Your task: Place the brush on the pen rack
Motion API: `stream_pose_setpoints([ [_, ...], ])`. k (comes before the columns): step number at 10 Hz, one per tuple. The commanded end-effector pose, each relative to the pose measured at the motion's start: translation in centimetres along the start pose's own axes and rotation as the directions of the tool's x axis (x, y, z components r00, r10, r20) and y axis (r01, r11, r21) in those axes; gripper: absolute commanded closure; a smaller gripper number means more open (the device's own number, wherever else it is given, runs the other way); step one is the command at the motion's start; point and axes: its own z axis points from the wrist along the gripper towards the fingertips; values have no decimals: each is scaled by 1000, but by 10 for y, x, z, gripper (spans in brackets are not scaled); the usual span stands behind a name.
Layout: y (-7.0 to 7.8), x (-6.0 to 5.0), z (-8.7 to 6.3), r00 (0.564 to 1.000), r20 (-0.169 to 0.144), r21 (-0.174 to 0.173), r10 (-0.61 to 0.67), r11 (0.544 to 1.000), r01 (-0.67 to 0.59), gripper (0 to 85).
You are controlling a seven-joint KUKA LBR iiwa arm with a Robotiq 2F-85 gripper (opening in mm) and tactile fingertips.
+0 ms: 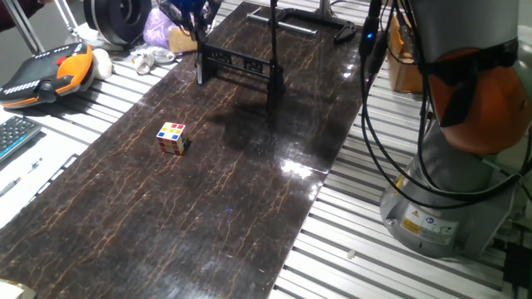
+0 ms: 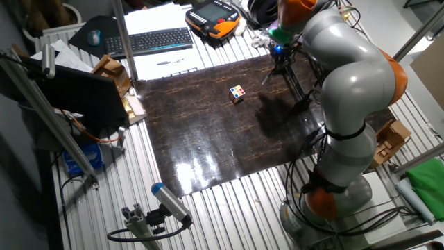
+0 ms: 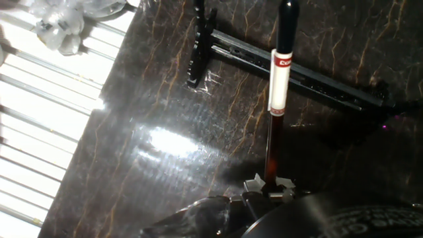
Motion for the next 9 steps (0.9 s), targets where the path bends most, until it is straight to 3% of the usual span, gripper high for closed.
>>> stream_pose_setpoints([
  [1, 3, 2, 1, 1000, -3, 3, 5, 1000, -5, 843],
  [9, 5, -4, 6, 1000, -1, -5, -8, 1000, 8, 843],
])
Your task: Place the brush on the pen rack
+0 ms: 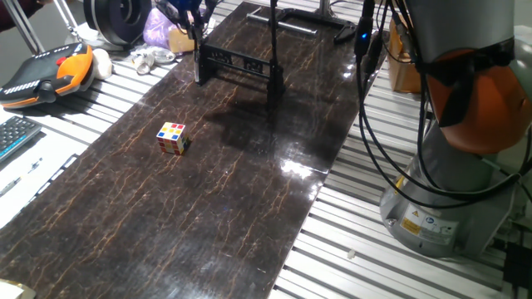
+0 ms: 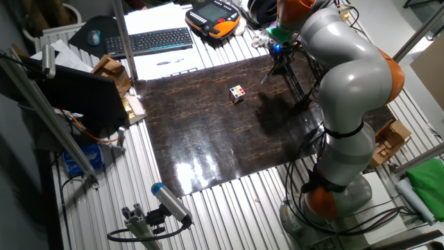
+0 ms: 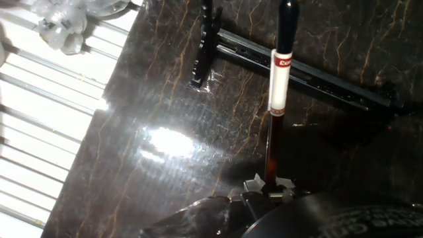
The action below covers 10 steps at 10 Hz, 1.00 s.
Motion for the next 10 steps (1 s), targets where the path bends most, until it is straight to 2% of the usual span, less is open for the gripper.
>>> stream_pose_setpoints([
  [1, -1, -1, 1, 1000, 1, -4, -1, 1000, 1, 843],
  [10, -6, 2, 9, 1000, 2, -22, -8, 1000, 8, 843],
])
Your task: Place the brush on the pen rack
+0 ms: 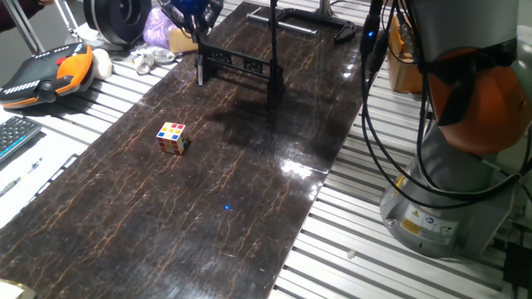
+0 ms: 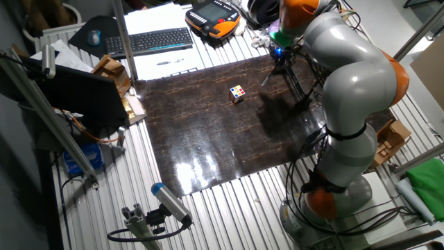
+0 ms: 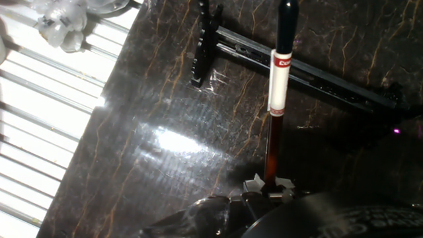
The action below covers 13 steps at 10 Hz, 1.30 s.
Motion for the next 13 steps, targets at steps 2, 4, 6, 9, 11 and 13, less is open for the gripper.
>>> stream_pose_setpoints([
  [2, -2, -1, 1, 1000, -2, -4, -6, 1000, 6, 843],
  [4, -3, -2, 2, 1000, -4, -7, -7, 1000, 7, 843],
  [6, -3, -3, 2, 1000, -4, -7, -7, 1000, 7, 843],
  [9, -5, -4, 3, 1000, -6, -9, -12, 1000, 12, 843],
  [11, -5, -5, 3, 1000, -6, -9, -13, 1000, 13, 843],
  [13, -6, -8, 2, 1000, -11, -10, -18, 1000, 18, 843],
])
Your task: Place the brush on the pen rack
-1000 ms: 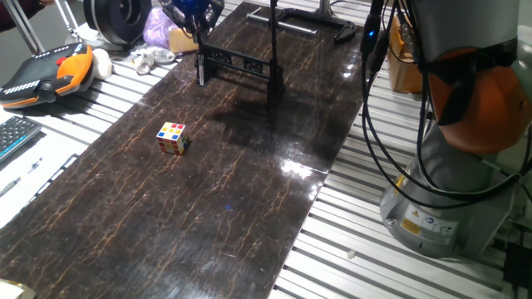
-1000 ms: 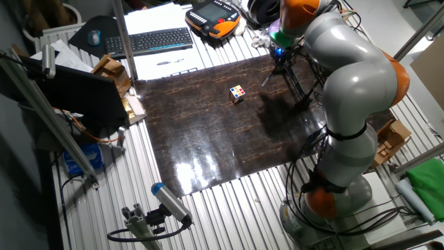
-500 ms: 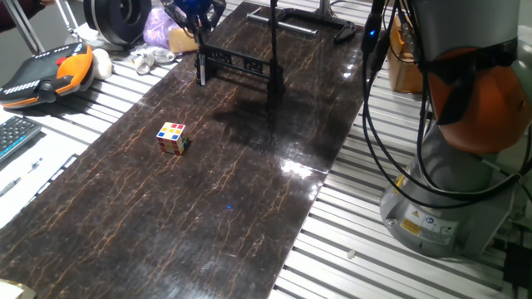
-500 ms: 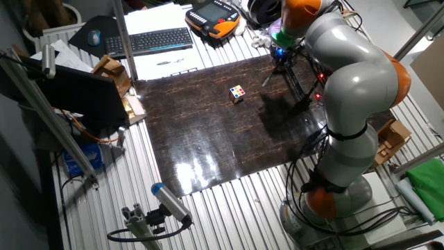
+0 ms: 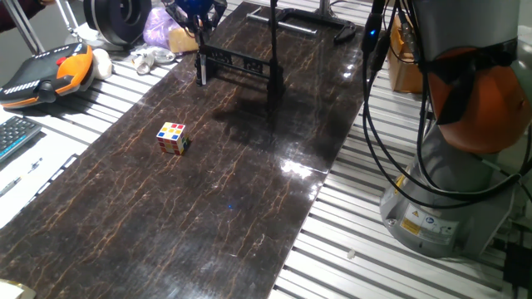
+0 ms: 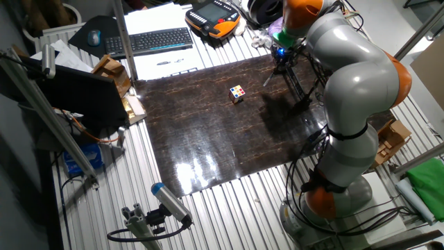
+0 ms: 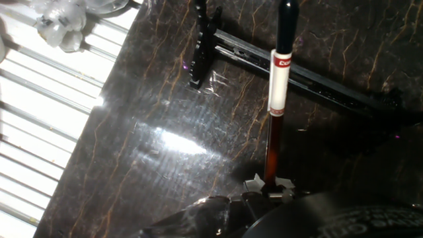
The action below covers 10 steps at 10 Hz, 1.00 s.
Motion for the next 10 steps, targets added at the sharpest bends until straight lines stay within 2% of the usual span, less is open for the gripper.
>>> stream_pose_setpoints([
  [1, 0, -1, 0, 1000, -2, 0, -1, 1000, 1, 843],
  [10, 0, -6, 6, 1000, 0, -4, -6, 1000, 6, 843],
])
